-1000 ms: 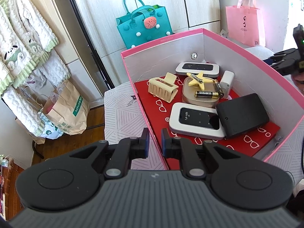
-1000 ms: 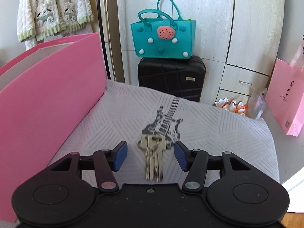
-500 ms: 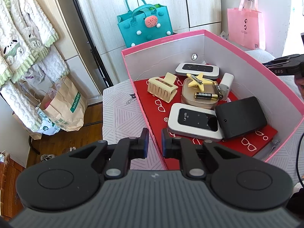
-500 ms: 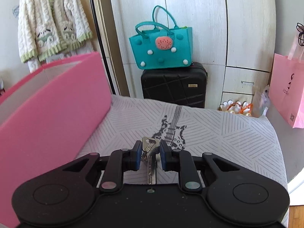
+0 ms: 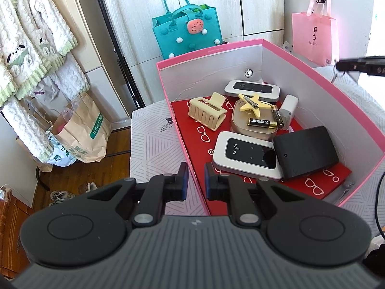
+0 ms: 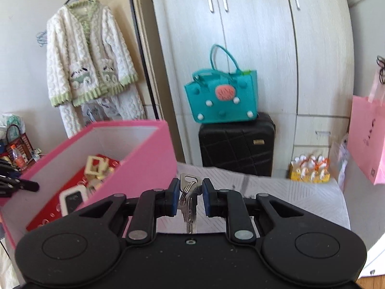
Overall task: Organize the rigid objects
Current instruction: 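Carry the silver keys into the pink box and release them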
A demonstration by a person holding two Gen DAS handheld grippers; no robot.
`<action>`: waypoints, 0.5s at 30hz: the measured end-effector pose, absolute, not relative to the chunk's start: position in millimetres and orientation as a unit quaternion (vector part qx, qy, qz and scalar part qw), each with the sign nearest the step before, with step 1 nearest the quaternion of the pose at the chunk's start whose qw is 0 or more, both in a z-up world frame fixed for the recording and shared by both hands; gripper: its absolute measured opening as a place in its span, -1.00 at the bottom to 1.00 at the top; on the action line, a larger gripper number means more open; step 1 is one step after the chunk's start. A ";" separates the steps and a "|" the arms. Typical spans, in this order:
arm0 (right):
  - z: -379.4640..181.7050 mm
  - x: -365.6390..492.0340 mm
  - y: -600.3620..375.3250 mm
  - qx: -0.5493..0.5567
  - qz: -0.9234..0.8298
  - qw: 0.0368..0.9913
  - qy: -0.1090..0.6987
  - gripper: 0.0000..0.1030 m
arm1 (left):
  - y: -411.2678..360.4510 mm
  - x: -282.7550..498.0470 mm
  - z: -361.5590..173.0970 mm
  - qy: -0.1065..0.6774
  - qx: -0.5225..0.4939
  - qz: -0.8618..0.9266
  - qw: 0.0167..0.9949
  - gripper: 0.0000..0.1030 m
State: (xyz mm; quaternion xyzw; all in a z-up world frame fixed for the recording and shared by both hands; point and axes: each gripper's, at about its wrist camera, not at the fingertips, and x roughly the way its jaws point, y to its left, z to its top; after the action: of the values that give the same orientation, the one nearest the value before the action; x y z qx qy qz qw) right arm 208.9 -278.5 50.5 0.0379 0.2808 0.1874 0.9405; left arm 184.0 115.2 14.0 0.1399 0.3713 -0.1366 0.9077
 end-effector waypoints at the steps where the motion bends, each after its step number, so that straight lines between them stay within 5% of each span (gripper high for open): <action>1: 56.4 207.2 -276.0 0.040 0.192 0.942 0.273 -0.55 | 115.1 183.8 14.2 0.372 0.139 -0.137 0.908 -0.77; 15: 103.4 198.6 -195.9 0.054 0.355 0.904 0.234 -0.55 | 115.1 186.0 16.3 0.378 0.131 -0.139 0.906 -0.77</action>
State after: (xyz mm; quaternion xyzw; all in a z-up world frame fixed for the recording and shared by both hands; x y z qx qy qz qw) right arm 198.6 -195.9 103.4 0.0542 0.2337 0.3549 0.9036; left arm 186.0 115.1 16.3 0.1314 0.3781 -0.1392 0.9058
